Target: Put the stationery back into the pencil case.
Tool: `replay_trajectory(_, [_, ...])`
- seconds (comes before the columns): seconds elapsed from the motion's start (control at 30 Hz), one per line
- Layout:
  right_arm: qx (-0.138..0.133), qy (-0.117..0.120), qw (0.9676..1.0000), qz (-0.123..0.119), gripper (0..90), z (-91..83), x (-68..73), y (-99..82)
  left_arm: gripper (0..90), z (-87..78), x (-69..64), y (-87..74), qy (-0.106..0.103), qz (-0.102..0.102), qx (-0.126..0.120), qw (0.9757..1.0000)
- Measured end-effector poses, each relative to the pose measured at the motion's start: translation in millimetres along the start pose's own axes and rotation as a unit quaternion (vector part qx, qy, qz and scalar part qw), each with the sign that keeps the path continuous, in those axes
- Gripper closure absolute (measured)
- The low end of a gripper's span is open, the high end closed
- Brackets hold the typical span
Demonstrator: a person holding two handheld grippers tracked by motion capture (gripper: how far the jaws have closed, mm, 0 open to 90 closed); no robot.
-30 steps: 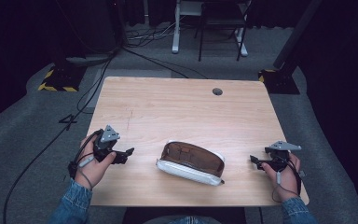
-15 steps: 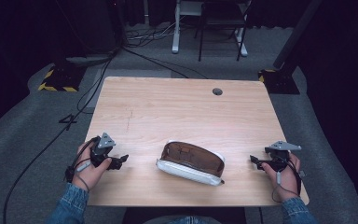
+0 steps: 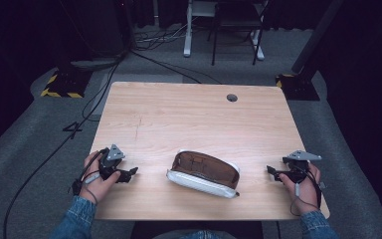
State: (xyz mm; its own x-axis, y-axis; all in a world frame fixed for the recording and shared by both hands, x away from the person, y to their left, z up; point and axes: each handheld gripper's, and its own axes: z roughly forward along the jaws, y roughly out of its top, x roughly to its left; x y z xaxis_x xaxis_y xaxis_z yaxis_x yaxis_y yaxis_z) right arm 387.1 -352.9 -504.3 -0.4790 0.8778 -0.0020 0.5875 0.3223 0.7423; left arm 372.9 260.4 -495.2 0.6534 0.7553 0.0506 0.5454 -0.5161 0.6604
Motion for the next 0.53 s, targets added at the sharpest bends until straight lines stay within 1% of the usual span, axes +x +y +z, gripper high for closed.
replay_trajectory(0.03, [0.0, 0.0, 1.0, 0.001, 18.8, -0.1, 0.2, 0.0, 16.2, 2.9, -1.2, -1.7, -0.012, -0.012, 0.007, 0.9998])
replay_trajectory(0.07, [0.0, 0.0, 1.0, 0.001, 18.8, -0.1, 0.1, 0.0, 15.1, 2.9, -1.2, -1.7, -0.012, -0.012, 0.007, 0.9998])
replay_trajectory(0.1, [0.0, 0.0, 1.0, 0.001, 18.8, -0.1, 0.2, 0.0, 15.1, 5.2, -0.4, -2.7, -0.024, -0.022, 0.001, 0.9995])
replay_trajectory(0.2, [0.0, 0.001, 1.0, -0.001, 18.8, 0.0, 0.1, 0.0, 13.3, 7.8, 1.2, -4.8, -0.025, -0.02, -0.015, 0.9994])
replay_trajectory(0.37, [0.0, 0.001, 1.0, 0.0, 18.8, -0.1, 0.3, 0.0, 6.0, 10.4, 1.3, -3.3, -0.02, -0.03, -0.008, 0.9993])
replay_trajectory(0.4, [0.0, 0.001, 1.0, -0.001, 18.8, 0.0, 0.2, -0.1, 5.5, 11.1, 1.1, -3.0, -0.016, -0.03, -0.01, 0.9994])
replay_trajectory(0.53, [0.0, 0.002, 1.0, -0.002, 18.8, -0.3, 0.4, -0.2, 5.5, 11.1, 1.0, -3.0, -0.017, -0.031, -0.01, 0.9993])
